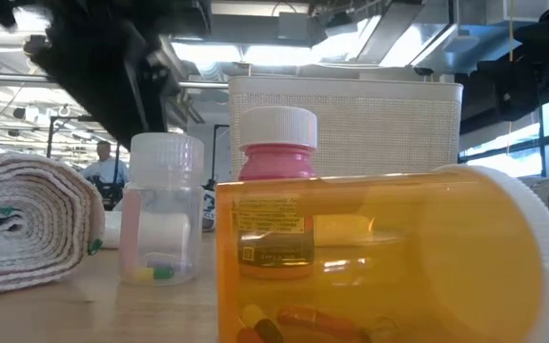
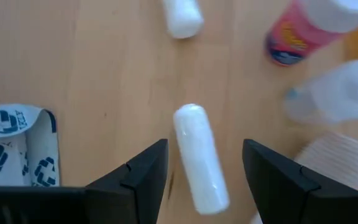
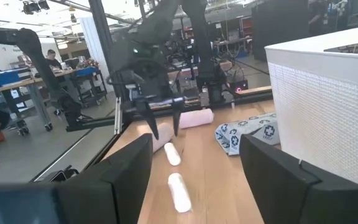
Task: Pick & place medical supplies in basket/bin
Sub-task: Put the left white rolled gauze into the white bin
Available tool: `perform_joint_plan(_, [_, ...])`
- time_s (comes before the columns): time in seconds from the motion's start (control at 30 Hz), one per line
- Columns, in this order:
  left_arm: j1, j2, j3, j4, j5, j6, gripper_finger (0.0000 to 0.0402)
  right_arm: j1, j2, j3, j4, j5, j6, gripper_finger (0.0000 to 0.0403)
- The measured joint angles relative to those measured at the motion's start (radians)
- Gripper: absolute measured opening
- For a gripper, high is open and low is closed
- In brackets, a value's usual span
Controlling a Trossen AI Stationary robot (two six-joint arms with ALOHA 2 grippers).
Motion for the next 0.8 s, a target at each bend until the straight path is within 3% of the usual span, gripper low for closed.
perform_joint_plan(0.33, [0.032,0.0,-0.147,0.103,0.002,-0.093,0.0198,0.0,0.0,0.0,0.0,0.0,-0.001,0.0243])
perform_joint_plan(0.8, [0.023,0.01,-0.185,0.285,0.157,-0.085,0.0198,0.0,0.0,0.0,0.0,0.0,-0.003,0.0243])
